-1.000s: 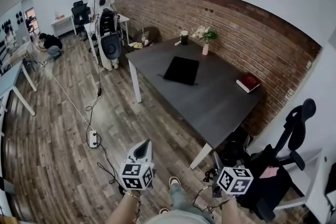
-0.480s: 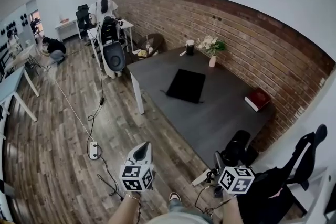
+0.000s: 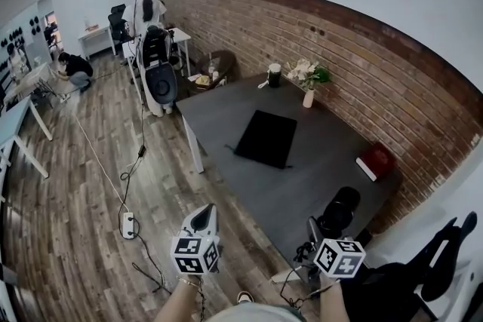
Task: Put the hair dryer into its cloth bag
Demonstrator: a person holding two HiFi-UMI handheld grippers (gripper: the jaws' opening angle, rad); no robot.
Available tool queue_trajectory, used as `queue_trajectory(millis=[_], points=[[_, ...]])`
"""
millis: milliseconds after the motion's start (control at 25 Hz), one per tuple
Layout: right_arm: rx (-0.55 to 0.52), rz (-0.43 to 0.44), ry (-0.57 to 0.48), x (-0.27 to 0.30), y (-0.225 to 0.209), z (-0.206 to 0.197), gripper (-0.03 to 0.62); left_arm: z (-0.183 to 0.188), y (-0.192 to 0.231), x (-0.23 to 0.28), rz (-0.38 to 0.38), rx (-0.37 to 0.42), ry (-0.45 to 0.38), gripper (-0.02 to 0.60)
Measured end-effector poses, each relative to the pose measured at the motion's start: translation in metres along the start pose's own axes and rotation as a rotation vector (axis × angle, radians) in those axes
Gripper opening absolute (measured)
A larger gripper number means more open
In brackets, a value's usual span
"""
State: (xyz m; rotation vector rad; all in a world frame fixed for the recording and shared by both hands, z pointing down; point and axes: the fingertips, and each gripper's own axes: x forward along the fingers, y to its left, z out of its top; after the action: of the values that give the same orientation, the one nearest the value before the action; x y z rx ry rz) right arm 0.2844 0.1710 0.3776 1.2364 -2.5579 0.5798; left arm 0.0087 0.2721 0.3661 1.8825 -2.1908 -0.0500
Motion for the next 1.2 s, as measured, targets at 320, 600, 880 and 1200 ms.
queue_trajectory(millis=[320,600,880,1200], points=[[0.032,-0.004,0.006,0.055,-0.026,0.019,0.174,0.002,0.007,0.061,0.000,0.009,0.022,0.003],[0.052,-0.016,0.048,0.089,-0.029,0.014,0.175,0.002,0.023,0.097,-0.011,0.014,0.053,0.003],[0.099,-0.091,0.028,0.135,-0.029,0.017,0.175,0.003,0.050,0.157,-0.097,0.042,0.073,0.003],[0.148,-0.218,-0.005,0.194,-0.001,0.051,0.175,0.040,0.103,0.243,-0.233,0.103,0.101,0.004]])
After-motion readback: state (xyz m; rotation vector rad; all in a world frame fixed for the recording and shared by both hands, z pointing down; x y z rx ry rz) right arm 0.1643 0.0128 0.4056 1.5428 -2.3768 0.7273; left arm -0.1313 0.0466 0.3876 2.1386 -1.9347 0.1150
